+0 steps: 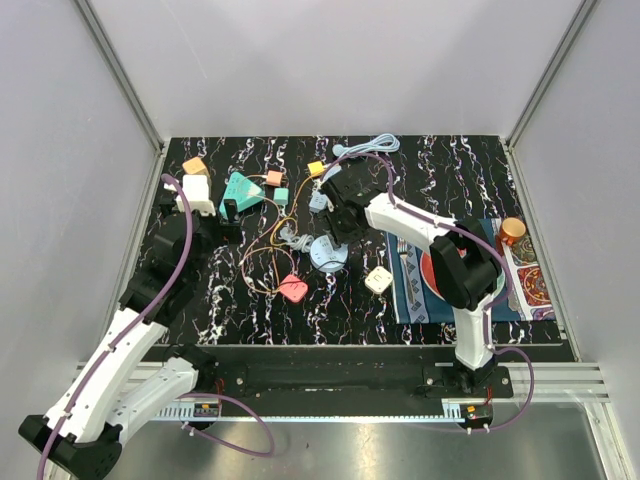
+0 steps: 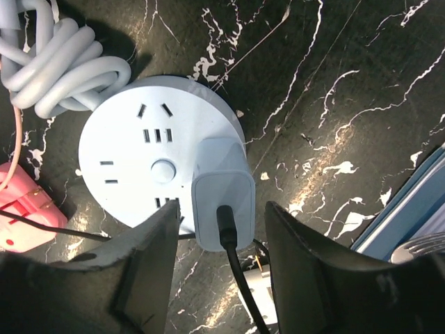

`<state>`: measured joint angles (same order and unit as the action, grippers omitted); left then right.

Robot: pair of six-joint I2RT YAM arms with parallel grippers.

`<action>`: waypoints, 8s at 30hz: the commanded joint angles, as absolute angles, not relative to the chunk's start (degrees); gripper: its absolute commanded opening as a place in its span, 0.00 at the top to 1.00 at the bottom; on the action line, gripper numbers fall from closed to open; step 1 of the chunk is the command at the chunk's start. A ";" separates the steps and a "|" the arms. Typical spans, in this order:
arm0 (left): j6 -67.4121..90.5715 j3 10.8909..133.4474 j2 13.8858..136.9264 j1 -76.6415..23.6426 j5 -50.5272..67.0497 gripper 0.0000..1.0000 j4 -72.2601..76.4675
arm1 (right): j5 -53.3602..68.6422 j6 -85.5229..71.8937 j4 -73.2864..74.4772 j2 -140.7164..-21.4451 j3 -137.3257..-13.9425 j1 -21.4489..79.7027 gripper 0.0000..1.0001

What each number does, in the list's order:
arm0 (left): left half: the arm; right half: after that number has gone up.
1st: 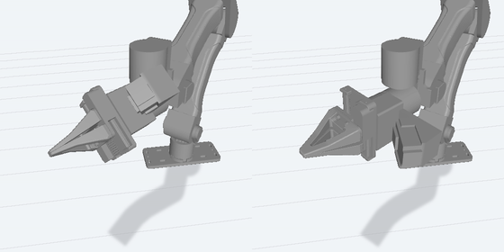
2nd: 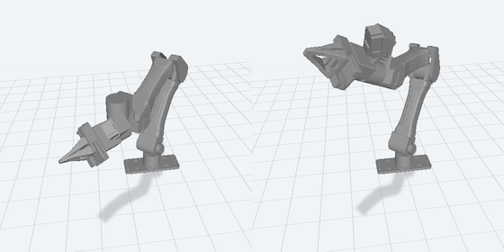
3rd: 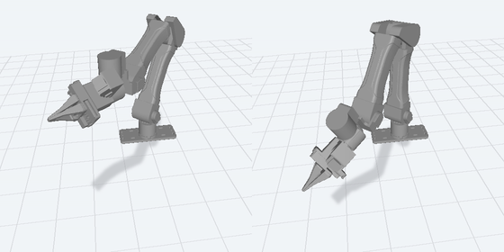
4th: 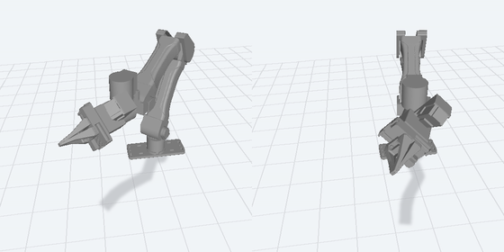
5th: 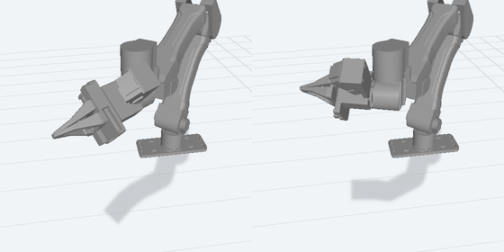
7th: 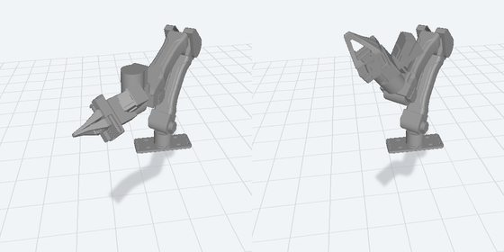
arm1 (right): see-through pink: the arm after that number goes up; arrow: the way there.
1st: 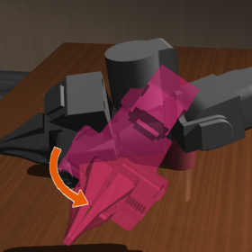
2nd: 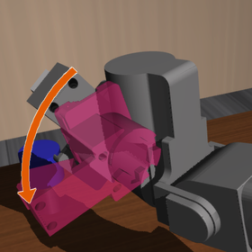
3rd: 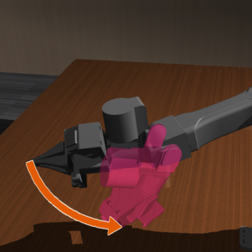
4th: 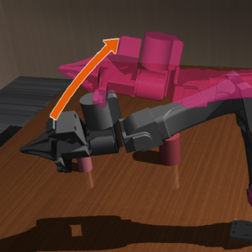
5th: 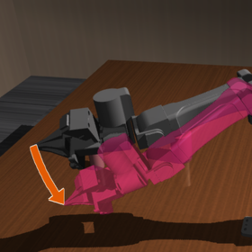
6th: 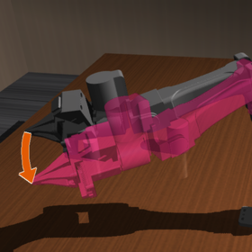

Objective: Insert the plug
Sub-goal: Press the plug into the socket, then pick up the plug from the center of the board, then adjust the plug.

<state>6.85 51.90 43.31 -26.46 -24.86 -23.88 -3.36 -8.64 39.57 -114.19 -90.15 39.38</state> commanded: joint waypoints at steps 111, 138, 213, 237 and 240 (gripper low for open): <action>5.45 51.59 45.18 -25.66 -17.05 0.01 -21.09 | -4.05 -14.59 33.84 -84.11 -59.16 36.83 0.00; 4.75 51.33 45.26 -25.58 -15.82 0.01 -20.66 | 1.56 -6.42 31.55 -100.28 -63.72 36.83 0.00; 44.91 50.80 68.02 -40.17 18.28 0.30 0.88 | 12.30 -0.26 16.00 -63.72 -53.88 45.62 0.78; 40.61 53.88 71.98 -42.01 19.86 0.63 -5.36 | 12.48 2.99 15.91 -68.82 -56.51 45.79 0.81; 40.61 53.79 71.90 -42.19 19.86 0.70 -5.36 | 12.48 3.16 15.91 -68.99 -56.60 45.97 0.81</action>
<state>41.34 50.98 72.01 -41.82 19.35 -6.83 11.68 2.04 18.52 -68.79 -53.78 45.25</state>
